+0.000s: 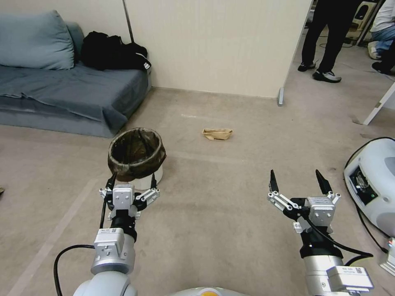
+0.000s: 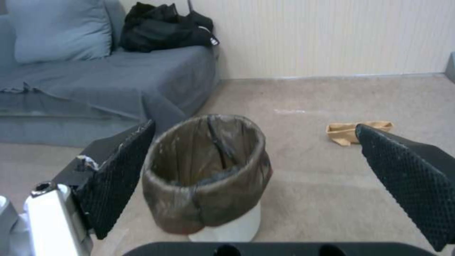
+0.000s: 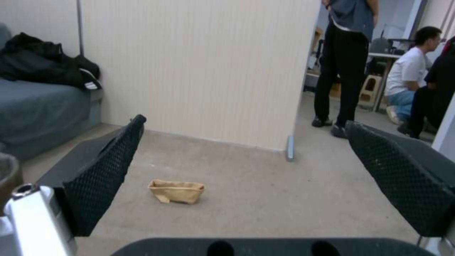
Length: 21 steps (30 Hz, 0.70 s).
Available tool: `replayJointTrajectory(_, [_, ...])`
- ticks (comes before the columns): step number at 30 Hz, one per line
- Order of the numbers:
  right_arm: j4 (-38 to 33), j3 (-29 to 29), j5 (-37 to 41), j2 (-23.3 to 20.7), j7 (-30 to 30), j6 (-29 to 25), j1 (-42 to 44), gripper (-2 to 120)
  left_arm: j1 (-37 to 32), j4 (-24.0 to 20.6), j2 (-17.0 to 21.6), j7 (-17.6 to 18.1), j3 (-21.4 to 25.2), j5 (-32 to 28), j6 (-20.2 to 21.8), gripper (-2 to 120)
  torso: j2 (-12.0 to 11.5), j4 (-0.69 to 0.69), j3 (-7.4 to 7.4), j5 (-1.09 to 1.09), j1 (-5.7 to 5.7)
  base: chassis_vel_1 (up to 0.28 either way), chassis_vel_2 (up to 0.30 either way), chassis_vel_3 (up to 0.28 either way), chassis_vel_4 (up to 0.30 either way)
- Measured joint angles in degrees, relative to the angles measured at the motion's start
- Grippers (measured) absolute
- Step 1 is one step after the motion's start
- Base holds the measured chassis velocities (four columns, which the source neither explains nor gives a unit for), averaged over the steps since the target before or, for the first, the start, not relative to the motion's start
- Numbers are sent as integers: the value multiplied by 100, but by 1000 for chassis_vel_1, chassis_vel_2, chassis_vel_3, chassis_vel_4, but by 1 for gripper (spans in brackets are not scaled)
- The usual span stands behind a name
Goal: Pick up the trash bin, then pick up the garbage from the floor and place it into the trash bin.
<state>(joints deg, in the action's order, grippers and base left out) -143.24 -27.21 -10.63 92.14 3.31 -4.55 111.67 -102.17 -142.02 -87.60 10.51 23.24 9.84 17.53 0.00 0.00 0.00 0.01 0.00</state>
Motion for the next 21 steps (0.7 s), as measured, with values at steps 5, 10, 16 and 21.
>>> replayJointTrajectory(5, [0, 2, -1, -1, 0, -6, -3, 100, 0, 0, -3, -1, 2, 5, -2, 100, 0, 0, 0, 0, 0, -171, 158, 172, -158])
replayJointTrajectory(10, [0, 4, -2, 0, -2, -12, -3, 100, -1, 0, -2, 1, 2, 5, -8, 100, 0, 0, -1, 1, -1, -177, 159, 149, -160])
replayJointTrajectory(16, [0, 5, 3, 0, -31, -154, -1, 100, -3, 0, 18, 9, 3, 1, -10, 100, 0, 1, 0, -1, 0, -166, 165, 159, -164])
replayJointTrajectory(21, [2, 2, 1, -1, -82, -307, -1, 100, 2, 1, 35, 14, 3, -5, -10, 100, 0, 0, 0, -1, 0, -126, 121, 129, -116])
